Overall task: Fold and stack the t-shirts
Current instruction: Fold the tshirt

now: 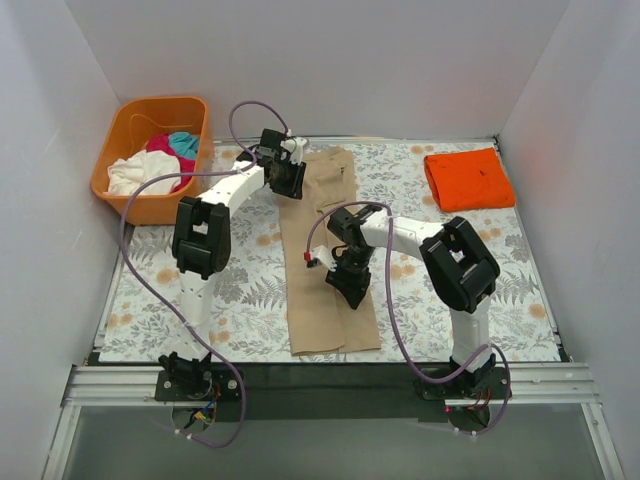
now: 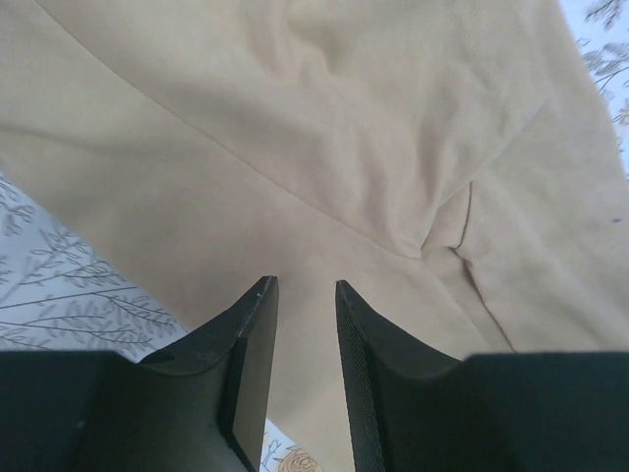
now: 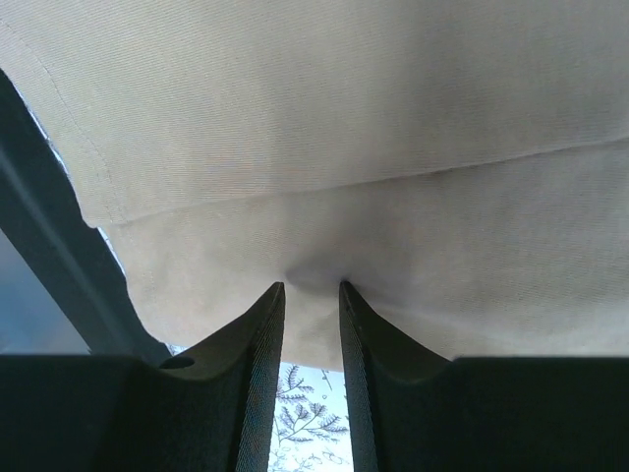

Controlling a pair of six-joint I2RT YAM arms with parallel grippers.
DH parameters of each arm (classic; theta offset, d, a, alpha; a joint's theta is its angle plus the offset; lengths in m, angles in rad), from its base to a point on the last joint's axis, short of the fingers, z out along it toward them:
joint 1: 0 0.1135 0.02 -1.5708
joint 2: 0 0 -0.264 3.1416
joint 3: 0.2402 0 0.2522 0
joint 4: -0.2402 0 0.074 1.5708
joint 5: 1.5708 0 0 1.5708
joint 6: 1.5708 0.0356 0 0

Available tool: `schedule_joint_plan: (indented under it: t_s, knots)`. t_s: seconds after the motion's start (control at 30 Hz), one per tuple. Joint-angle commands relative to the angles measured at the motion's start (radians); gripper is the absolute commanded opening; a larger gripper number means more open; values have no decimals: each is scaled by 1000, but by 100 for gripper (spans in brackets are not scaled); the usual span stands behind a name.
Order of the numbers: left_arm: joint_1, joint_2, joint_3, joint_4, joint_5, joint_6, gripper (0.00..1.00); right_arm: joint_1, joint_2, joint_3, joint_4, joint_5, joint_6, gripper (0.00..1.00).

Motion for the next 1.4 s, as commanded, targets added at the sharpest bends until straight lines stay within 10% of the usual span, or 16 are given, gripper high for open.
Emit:
schedule_joint_plan:
  t_s: [0.0, 0.77, 1.0, 1.37]
  knots:
    - [1, 22, 18, -25, 23, -20, 29, -3, 23, 23, 49, -15, 9, 31]
    - [34, 323, 450, 27, 38, -26, 40, -107, 209, 354, 32, 66, 15, 38]
    - [34, -144, 233, 43, 261, -8, 62, -115, -119, 307, 3, 58, -29, 58]
    - [0, -943, -713, 129, 459, 323, 55, -29, -492, -155, 101, 225, -247, 47]
